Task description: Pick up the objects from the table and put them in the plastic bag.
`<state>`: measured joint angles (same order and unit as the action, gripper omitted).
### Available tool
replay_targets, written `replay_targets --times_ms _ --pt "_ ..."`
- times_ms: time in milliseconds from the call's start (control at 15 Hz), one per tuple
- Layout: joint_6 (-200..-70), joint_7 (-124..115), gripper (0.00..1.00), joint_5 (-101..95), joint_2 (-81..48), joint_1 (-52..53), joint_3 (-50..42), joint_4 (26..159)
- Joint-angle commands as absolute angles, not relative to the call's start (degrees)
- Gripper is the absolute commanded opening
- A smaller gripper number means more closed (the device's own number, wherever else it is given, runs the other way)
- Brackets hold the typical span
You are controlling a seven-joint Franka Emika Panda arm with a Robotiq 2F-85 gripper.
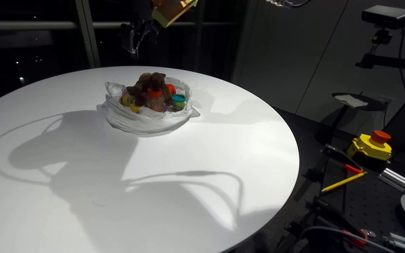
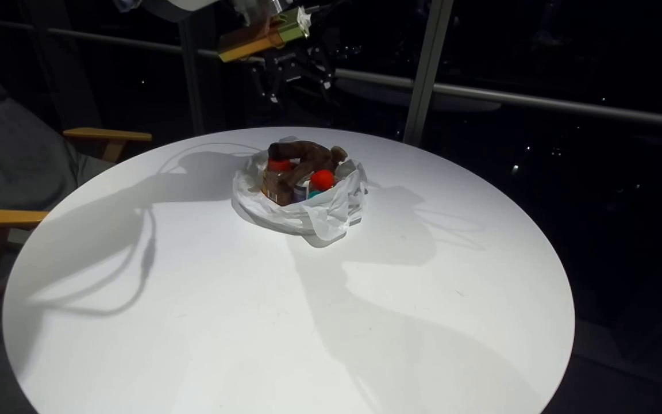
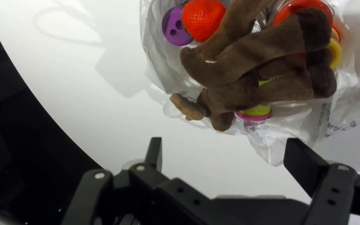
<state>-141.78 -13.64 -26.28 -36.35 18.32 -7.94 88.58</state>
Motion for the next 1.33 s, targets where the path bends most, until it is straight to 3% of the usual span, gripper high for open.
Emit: replay_targets --times_ms 0,333,933,1000,1267 --pt "-135.96 -14.89 1.00 -23.37 -28.47 17.92 -5.76 92.28" --pt "-124.99 -10.12 1.00 -12.88 -13.94 14.49 1.28 100.57" --pt "-123.03 -9.75 1.00 3.82 15.12 11.36 5.68 125.15" --pt "-122.71 -11.10 1.00 0.27 7.00 11.07 6.37 118.04" --pt "-122.58 -10.67 1.00 2.61 14.35 10.79 6.43 124.39"
